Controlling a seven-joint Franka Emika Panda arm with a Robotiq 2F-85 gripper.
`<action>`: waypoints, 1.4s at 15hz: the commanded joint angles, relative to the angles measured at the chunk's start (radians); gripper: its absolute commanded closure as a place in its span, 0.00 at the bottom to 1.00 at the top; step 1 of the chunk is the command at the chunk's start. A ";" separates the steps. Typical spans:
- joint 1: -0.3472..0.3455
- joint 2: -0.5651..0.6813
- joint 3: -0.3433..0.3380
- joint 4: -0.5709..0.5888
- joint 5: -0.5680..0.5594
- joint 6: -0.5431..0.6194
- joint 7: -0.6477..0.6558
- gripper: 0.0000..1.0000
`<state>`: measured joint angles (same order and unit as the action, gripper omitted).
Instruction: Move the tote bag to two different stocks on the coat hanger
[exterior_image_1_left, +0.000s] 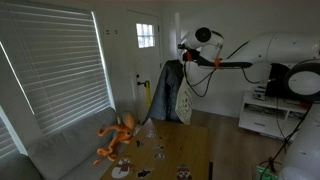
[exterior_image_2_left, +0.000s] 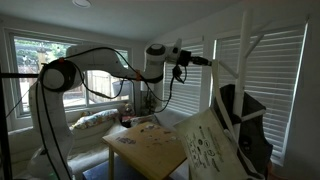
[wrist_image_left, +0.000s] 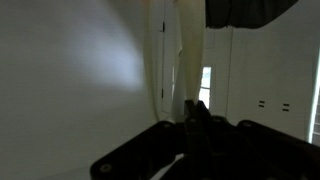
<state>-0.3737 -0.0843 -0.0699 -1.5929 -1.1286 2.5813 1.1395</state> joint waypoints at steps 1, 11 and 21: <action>-0.006 -0.038 0.011 -0.028 -0.089 -0.043 0.078 0.99; 0.018 -0.015 -0.103 -0.081 -0.033 -0.054 0.044 0.99; -0.003 0.080 -0.126 -0.068 0.041 0.084 -0.007 0.99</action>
<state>-0.3769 -0.0312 -0.1919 -1.6759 -1.1352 2.6169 1.1677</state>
